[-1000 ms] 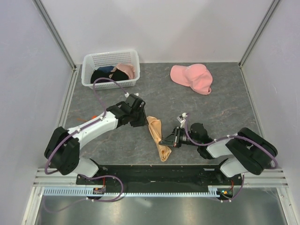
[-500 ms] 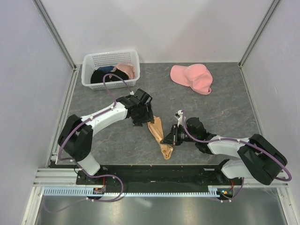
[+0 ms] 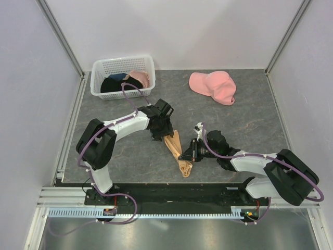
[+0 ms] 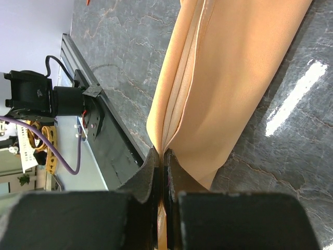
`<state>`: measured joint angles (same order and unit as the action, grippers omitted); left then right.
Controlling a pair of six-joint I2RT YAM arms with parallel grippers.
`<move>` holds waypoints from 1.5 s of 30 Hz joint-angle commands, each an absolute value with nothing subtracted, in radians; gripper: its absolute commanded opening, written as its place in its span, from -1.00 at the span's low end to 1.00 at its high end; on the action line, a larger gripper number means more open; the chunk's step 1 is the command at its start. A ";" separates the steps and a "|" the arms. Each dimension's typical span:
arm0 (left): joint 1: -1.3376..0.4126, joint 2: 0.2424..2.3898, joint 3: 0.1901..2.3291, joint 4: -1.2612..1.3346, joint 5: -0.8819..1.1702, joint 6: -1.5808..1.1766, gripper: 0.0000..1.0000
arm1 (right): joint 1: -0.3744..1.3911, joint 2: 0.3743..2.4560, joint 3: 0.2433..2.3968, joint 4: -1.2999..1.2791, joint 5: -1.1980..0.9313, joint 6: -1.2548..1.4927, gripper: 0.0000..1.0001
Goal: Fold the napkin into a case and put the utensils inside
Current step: Turn over the smaller rectangle folded napkin at the center of the board.
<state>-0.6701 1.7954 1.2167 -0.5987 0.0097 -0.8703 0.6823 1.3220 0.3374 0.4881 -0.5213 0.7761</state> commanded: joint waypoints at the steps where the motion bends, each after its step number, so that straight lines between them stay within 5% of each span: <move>1: -0.675 1.827 1.261 -0.557 0.005 -0.904 0.26 | 0.680 1.293 0.356 0.494 -0.514 0.746 -1.00; 6: -0.664 1.836 1.253 -0.542 -0.025 -0.890 -0.02 | 0.689 1.298 0.362 0.486 -0.508 0.739 -1.00; 16: -0.647 1.680 1.193 -0.662 -0.185 -0.827 -0.90 | 0.868 1.353 0.465 0.434 -0.413 0.742 -1.00; 27: -0.643 1.446 1.170 -1.112 -0.546 -0.908 -0.96 | 1.115 1.765 0.661 0.853 -0.466 0.923 -0.93; 38: -0.653 1.778 1.434 -1.390 -0.683 -1.025 -0.96 | 1.097 1.813 0.713 0.585 -0.417 0.735 -0.40; 45: -0.673 1.933 1.560 -1.419 -0.657 -1.023 -0.96 | 1.051 1.721 0.614 0.561 -0.371 0.707 0.12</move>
